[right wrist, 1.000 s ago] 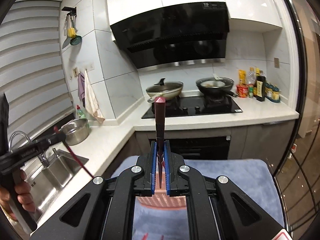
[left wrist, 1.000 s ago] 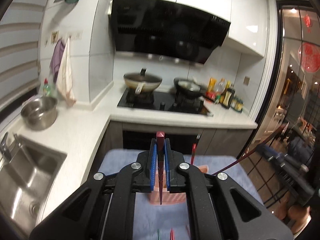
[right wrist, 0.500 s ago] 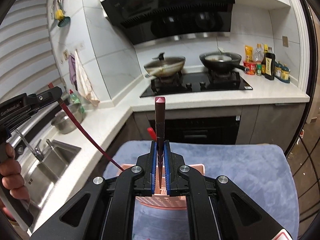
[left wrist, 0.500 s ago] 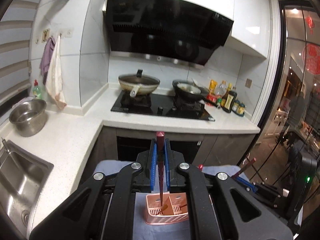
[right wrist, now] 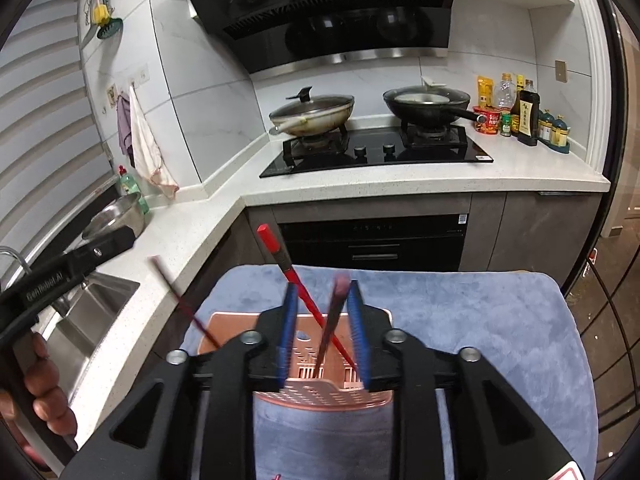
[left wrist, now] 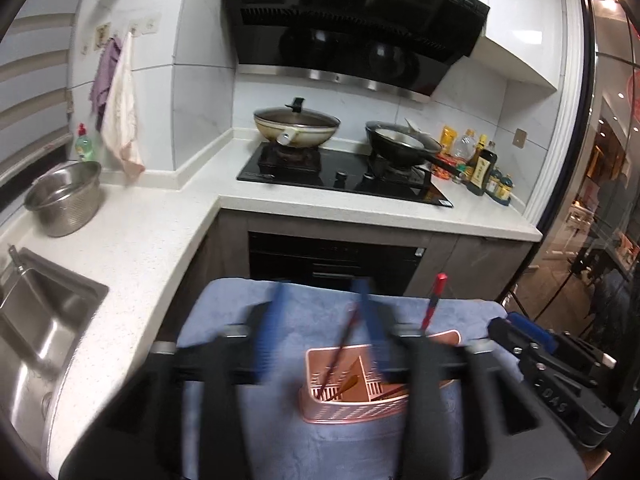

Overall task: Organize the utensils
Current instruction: 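Carry both chopsticks into the pink basket and open both tools, then return to the row and grasp a green chopstick with each tool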

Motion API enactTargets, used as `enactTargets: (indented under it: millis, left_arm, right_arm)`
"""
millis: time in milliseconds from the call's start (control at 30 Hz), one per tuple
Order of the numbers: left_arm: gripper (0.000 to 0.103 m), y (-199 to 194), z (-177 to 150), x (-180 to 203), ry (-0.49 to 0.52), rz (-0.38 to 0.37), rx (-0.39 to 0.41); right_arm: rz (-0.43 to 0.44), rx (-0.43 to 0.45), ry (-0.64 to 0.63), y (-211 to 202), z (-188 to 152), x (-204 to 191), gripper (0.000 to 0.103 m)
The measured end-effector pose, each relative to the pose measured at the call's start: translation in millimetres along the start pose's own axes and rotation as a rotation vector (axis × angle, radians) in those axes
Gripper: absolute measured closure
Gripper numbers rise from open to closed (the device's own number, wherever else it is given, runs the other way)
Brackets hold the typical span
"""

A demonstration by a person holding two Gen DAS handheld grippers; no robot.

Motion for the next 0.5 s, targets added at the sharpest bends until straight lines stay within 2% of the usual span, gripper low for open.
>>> enactTargets:
  millis: [100, 167, 267, 400, 500]
  left_arm:
    - [0.044, -13, -4, -7, -0.010, 0.015, 0.009]
    - [0.043, -17, -6, -11, -0.015, 0.013, 0.001]
    - [0.043, -28, -18, -18, -0.012, 0.018, -0.009]
    - [0.039, -42, -54, -31, 0.008, 0.027, -0.056]
    - [0.039, -46, -94, -41, 0.038, 0.055, -0.118]
  right_arm:
    - [-0.008, 0.027, -0.026, -18, -1, -7, 0.068]
    - [-0.017, 0.042, -0.041, -32, -4, -11, 0.063]
    - [-0.015, 0.048, -0.035, -50, -14, -13, 0.062]
    - [-0.026, 0.037, -0.012, -75, -44, -10, 0.056]
    - [-0.075, -0.008, 0.002, -91, -87, -3, 0.056]
Point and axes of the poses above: each gripper's, at about its wrist camera, not at the fingertips, and y roughly the way its jaws point, x to its right, z to its top, the point moved 3 cm from there along y, roughly the way its jaws point, and after that the axes turned 14 degrees about z, right-handed, at the moved point
